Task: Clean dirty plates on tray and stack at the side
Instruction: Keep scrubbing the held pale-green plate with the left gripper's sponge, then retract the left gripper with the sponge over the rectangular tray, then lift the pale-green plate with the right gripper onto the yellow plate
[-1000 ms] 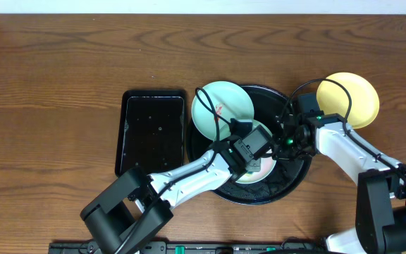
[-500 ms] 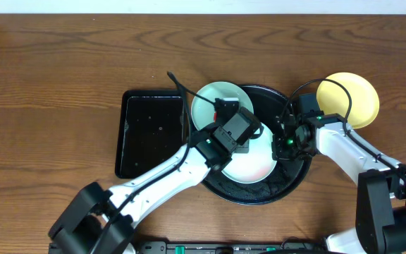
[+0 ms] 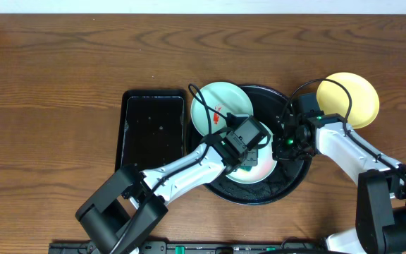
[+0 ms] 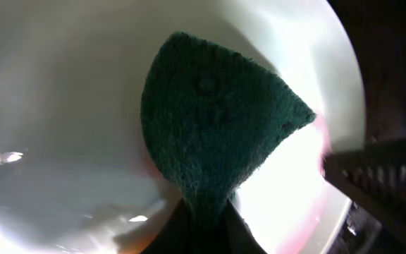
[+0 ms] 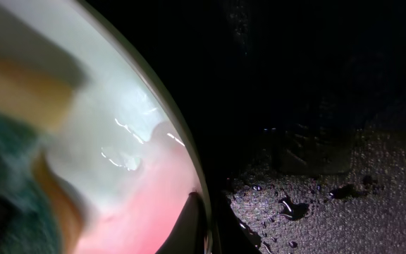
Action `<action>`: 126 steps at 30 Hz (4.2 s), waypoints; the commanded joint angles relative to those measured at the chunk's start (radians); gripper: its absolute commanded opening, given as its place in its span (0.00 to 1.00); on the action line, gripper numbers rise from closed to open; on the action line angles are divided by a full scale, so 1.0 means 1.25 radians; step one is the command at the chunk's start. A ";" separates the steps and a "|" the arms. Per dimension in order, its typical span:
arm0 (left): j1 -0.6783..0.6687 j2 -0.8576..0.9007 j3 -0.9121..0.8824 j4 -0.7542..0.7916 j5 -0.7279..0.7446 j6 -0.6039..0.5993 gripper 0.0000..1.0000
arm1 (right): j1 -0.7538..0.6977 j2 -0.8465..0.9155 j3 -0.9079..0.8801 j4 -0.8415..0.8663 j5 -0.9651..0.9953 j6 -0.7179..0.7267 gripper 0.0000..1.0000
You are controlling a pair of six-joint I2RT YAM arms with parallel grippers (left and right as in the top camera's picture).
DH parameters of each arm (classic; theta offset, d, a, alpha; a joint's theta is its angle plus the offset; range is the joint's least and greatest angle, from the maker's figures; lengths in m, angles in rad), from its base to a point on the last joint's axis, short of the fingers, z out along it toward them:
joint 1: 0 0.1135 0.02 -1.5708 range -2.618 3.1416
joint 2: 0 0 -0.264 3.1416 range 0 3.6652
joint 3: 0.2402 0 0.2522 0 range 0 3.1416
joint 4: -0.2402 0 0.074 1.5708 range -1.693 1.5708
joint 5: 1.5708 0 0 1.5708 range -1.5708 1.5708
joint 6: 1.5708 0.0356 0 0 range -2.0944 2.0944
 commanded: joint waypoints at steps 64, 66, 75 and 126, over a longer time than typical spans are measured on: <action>0.594 -0.296 -0.012 -0.317 -0.071 0.262 0.07 | 0.013 -0.192 0.038 0.074 0.146 -0.042 0.01; 0.618 -0.292 -0.016 -0.317 -0.071 0.264 0.07 | 0.013 -0.226 0.038 0.074 0.190 -0.056 0.01; 0.641 -0.255 -0.018 -0.321 -0.070 0.264 0.07 | 0.048 -0.311 0.038 0.031 0.439 -0.101 0.01; 0.641 -0.168 -0.018 -0.312 -0.046 0.323 0.07 | 0.351 -0.356 0.049 0.248 1.187 -0.403 0.01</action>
